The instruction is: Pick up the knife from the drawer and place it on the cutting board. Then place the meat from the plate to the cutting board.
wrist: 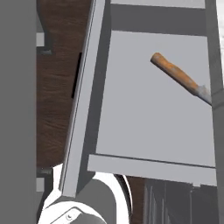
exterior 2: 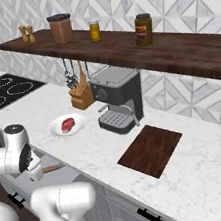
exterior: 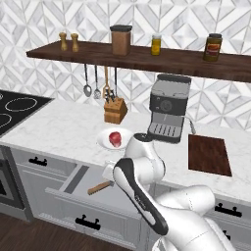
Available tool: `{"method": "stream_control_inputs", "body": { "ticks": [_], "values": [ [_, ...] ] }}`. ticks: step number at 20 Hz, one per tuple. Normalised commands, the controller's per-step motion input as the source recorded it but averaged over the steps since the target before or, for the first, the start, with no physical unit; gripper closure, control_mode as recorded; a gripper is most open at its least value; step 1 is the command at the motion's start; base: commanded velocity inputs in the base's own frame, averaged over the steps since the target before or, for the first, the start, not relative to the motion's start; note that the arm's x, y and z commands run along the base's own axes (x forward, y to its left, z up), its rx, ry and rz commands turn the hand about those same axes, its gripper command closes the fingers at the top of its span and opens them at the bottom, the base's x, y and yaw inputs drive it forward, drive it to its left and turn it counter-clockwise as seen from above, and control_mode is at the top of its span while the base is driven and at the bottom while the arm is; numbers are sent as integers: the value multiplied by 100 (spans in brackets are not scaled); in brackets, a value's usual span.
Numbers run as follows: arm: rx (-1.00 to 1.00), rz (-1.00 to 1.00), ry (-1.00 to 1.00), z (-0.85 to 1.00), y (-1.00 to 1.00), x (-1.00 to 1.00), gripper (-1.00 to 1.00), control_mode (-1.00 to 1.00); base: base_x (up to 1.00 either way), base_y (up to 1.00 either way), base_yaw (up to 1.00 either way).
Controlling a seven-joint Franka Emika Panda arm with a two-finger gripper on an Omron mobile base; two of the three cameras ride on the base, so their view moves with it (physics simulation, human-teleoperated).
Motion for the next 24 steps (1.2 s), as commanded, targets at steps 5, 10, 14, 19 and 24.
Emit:
{"method": "stream_control_inputs", "body": {
  "ticks": [5,10,14,19,24],
  "values": [
    [-7,0,3,-32,28,34,-100,-100,0,0,0],
    [-4,0,2,-44,20,31,-100,-100,0,0,0],
    [-6,0,0,-56,22,28,-100,-100,0,0,0],
    [-3,0,5,-50,24,32,-100,-100,0,0,0],
    [0,0,27,-52,37,-7,-100,-100,0,0,0]
  ]
}}
